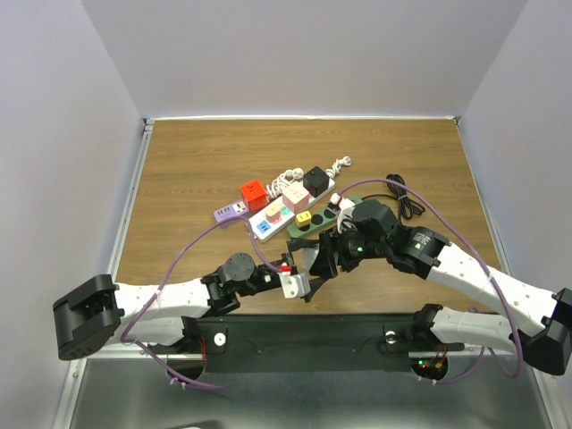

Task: Insert the plug

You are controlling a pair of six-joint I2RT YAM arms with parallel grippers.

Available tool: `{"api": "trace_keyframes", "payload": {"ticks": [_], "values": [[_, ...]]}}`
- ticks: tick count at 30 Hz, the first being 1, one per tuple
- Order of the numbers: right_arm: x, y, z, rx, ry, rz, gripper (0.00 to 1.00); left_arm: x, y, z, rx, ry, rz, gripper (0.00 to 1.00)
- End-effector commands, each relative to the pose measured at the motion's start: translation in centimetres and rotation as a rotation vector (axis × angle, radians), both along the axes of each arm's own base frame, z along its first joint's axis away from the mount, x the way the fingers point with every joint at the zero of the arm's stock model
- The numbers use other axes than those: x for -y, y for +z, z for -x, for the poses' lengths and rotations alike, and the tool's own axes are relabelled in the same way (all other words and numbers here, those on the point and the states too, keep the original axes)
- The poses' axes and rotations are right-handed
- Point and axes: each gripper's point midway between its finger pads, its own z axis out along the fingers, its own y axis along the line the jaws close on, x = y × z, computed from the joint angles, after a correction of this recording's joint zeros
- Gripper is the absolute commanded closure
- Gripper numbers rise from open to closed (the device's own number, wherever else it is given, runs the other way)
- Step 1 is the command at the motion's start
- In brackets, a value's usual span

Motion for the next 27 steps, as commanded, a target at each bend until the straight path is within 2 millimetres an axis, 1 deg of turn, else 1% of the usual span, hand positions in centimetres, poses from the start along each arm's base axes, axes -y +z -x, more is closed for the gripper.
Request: {"api": "trace_keyframes", "payload": {"ticks": [1, 3, 4, 5, 6, 7, 10, 11, 12, 13, 16, 21, 23, 27], "values": [[-2.4, 7.9, 0.1, 0.116, 0.063, -0.239, 0.99, 0.2, -1.8, -0.6, -0.023, 0.048, -0.075, 0.23], [-2.4, 8.2, 0.0, 0.118, 0.061, -0.241, 1.0, 0.4, -2.5, -0.5, -0.036, 0.049, -0.091, 0.26], [-2.4, 8.3, 0.0, 0.12, 0.062, -0.242, 1.0, 0.5, -2.6, -0.5, -0.047, 0.059, -0.093, 0.25], [-2.3, 8.5, -0.1, 0.126, 0.059, -0.24, 1.0, 0.6, -2.9, -0.5, -0.054, 0.062, -0.099, 0.23], [-2.3, 8.5, -0.2, 0.127, 0.057, -0.236, 1.0, 0.8, -3.3, -0.6, -0.063, 0.071, -0.11, 0.17], [-2.2, 8.4, -0.2, 0.128, 0.058, -0.23, 1.0, 0.8, -3.5, -1.0, -0.066, 0.102, -0.111, 0.16], [-2.1, 8.1, -0.4, 0.127, 0.054, -0.208, 1.0, 0.9, -3.7, -0.9, -0.066, 0.129, -0.101, 0.14], [-1.9, 7.9, -0.5, 0.127, 0.052, -0.198, 1.0, 0.6, -3.6, -1.4, -0.069, 0.166, -0.094, 0.14], [-1.9, 7.9, -0.6, 0.131, 0.051, -0.195, 1.0, 0.3, -3.3, -1.3, -0.066, 0.169, -0.081, 0.06], [-1.7, 7.9, -0.7, 0.133, 0.047, -0.189, 1.0, 0.0, -2.9, -1.3, -0.061, 0.172, -0.063, 0.04], [-1.4, 8.3, -0.8, 0.148, 0.04, -0.192, 0.99, -0.7, -1.8, -0.7, -0.04, 0.152, -0.014, 0.02], [-1.1, 8.3, -0.8, 0.152, 0.04, -0.189, 1.0, -1.7, -0.7, -0.2, -0.02, 0.142, 0.03, 0.01], [-1.2, 8.0, -0.8, 0.144, 0.043, -0.184, 0.99, -1.8, -0.3, -0.2, -0.011, 0.144, 0.043, 0.01], [-1.1, 7.1, -0.8, 0.128, 0.042, -0.161, 1.0, -1.8, -0.3, -0.2, -0.007, 0.142, 0.043, 0.02]]}}
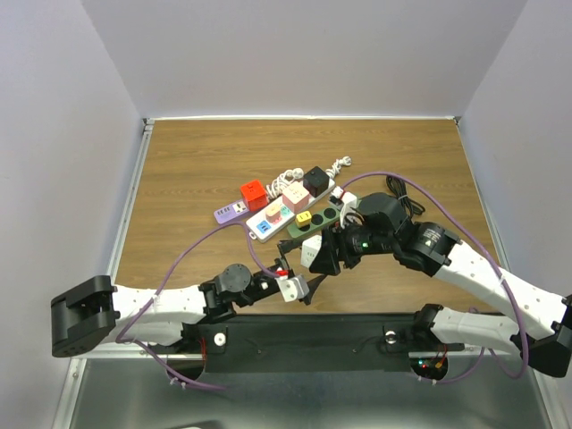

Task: Insert the plug

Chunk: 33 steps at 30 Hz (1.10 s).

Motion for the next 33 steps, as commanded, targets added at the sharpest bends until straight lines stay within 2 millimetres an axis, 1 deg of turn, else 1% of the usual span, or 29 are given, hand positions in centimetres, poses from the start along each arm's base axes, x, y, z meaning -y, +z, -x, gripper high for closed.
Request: {"api": "trace_keyframes", "payload": {"ticks": [1, 3, 7, 8, 9, 10, 13, 17, 19, 24, 29, 33], "values": [[-1.1, 3.5, -1.1, 0.093, -0.001, -0.107, 0.99, -0.2, 0.5, 0.2, 0.016, -0.004, 0.02, 0.02], [-0.9, 3.4, -1.2, 0.093, -0.003, -0.097, 1.0, -0.2, 0.6, 0.2, 0.017, -0.004, 0.023, 0.02], [-0.8, 2.5, -1.1, 0.077, -0.002, -0.072, 1.0, -0.9, 1.3, 0.0, 0.035, 0.023, 0.058, 0.02], [-0.6, 2.2, -1.1, 0.069, -0.003, -0.063, 1.0, -1.1, 1.4, 0.0, 0.038, 0.026, 0.064, 0.02], [-0.6, 1.2, -0.9, 0.042, 0.002, -0.036, 1.0, -1.5, 2.2, 0.1, 0.054, 0.026, 0.091, 0.02], [-0.6, 1.2, -0.9, 0.042, 0.002, -0.036, 1.0, -1.6, 2.1, 0.1, 0.054, 0.029, 0.093, 0.02], [-0.5, 0.1, -0.7, 0.006, 0.007, -0.003, 1.0, -1.9, 2.5, 0.1, 0.068, 0.034, 0.109, 0.02], [-0.5, -0.8, -0.4, -0.025, 0.017, 0.019, 0.99, -2.0, 2.6, -0.2, 0.077, 0.051, 0.111, 0.02], [-0.4, -0.7, -0.4, -0.025, 0.016, 0.018, 1.0, -1.9, 2.7, -0.3, 0.083, 0.054, 0.112, 0.03], [-0.2, -0.3, -0.2, -0.016, 0.016, 0.013, 1.0, -1.5, 2.3, -0.1, 0.082, 0.039, 0.093, 0.05], [-0.3, -1.1, 0.3, -0.05, 0.046, 0.025, 1.0, -0.9, 1.8, 0.0, 0.08, 0.02, 0.07, 0.06], [-0.4, -1.3, 0.6, -0.059, 0.068, 0.03, 0.99, -0.5, 1.5, -0.1, 0.077, 0.021, 0.057, 0.05]]}}
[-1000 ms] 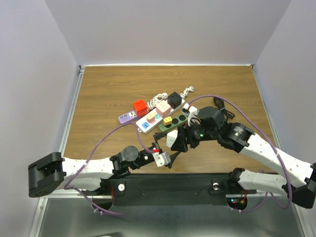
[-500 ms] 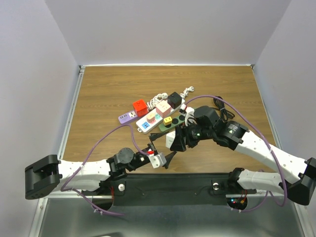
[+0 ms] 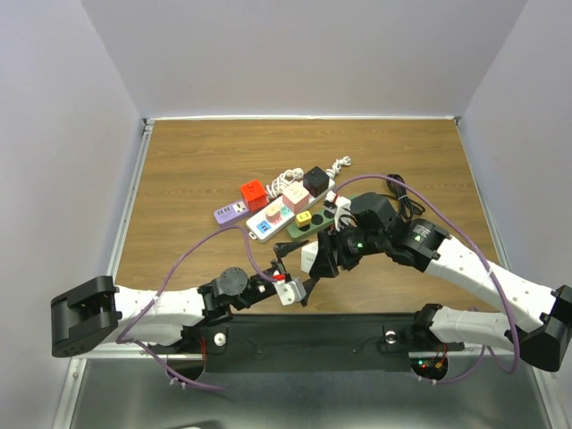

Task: Insert the plug

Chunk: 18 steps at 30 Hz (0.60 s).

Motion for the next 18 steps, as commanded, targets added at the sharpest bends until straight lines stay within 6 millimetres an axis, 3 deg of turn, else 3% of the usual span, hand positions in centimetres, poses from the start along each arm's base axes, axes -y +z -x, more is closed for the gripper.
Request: {"api": "trace_keyframes", "payload": {"ticks": [1, 18], "values": [[-0.5, 0.8, 0.2, 0.009, 0.044, -0.039, 1.0, 0.5, 2.3, 0.0, 0.04, -0.005, 0.06, 0.05], [-0.1, -0.2, 0.7, -0.016, 0.06, -0.011, 1.0, 0.1, 3.5, 0.6, 0.076, -0.03, 0.096, 0.09]]}}
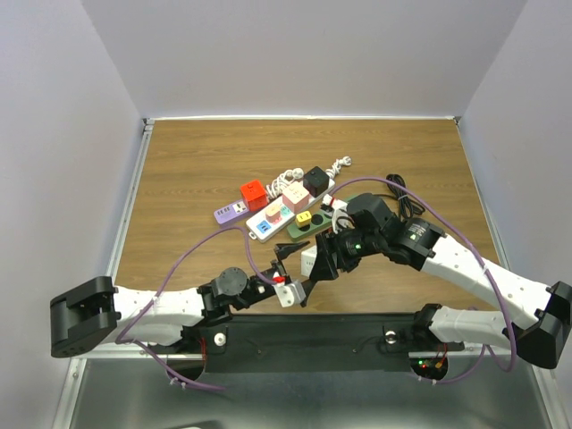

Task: Insert the plug

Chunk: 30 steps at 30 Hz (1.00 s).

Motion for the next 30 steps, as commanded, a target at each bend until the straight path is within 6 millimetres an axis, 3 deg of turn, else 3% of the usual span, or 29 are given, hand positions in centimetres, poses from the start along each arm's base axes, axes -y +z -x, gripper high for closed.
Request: {"api": "trace_keyframes", "payload": {"ticks": [1, 7, 8, 10, 12, 13, 17, 19, 22, 25, 30], "values": [[-0.1, 0.6, 0.2, 0.019, 0.026, -0.034, 1.0, 0.0, 3.6, 0.5, 0.053, -0.021, 0.11, 0.11], [-0.2, 0.6, 0.1, 0.018, 0.027, -0.032, 0.99, 0.7, 3.1, 1.6, 0.051, -0.094, 0.088, 0.35], [-0.2, 0.8, 0.0, 0.023, 0.024, -0.035, 0.98, 1.0, 2.9, 1.9, 0.045, -0.115, 0.079, 0.46], [-0.1, 0.8, -0.3, 0.036, 0.011, -0.03, 0.93, 1.5, 2.1, 2.3, 0.027, -0.144, 0.054, 0.55], [-0.1, 0.8, -0.5, 0.043, 0.0, -0.025, 0.8, 2.1, 1.8, 3.1, 0.006, -0.196, 0.048, 0.66], [-0.1, 1.0, -0.8, 0.058, -0.01, -0.025, 0.74, 2.2, 1.6, 3.4, -0.002, -0.211, 0.061, 1.0], [0.5, 1.4, -2.3, 0.128, -0.071, -0.007, 0.44, 2.0, 1.7, 4.1, -0.039, -0.242, 0.134, 1.0], [1.2, 1.9, -3.2, 0.192, -0.117, 0.004, 0.36, 2.0, 1.7, 4.1, -0.083, -0.245, 0.15, 1.0], [1.9, 3.1, -4.0, 0.267, -0.158, -0.01, 0.09, 2.0, 1.5, 3.8, -0.132, -0.225, 0.162, 1.0], [2.5, 4.1, -4.6, 0.328, -0.182, -0.023, 0.0, 2.3, 1.3, 3.9, -0.164, -0.237, 0.156, 1.0], [3.4, 5.9, -5.3, 0.436, -0.208, -0.051, 0.0, 2.6, 0.9, 3.5, -0.235, -0.227, 0.158, 1.0]]}}
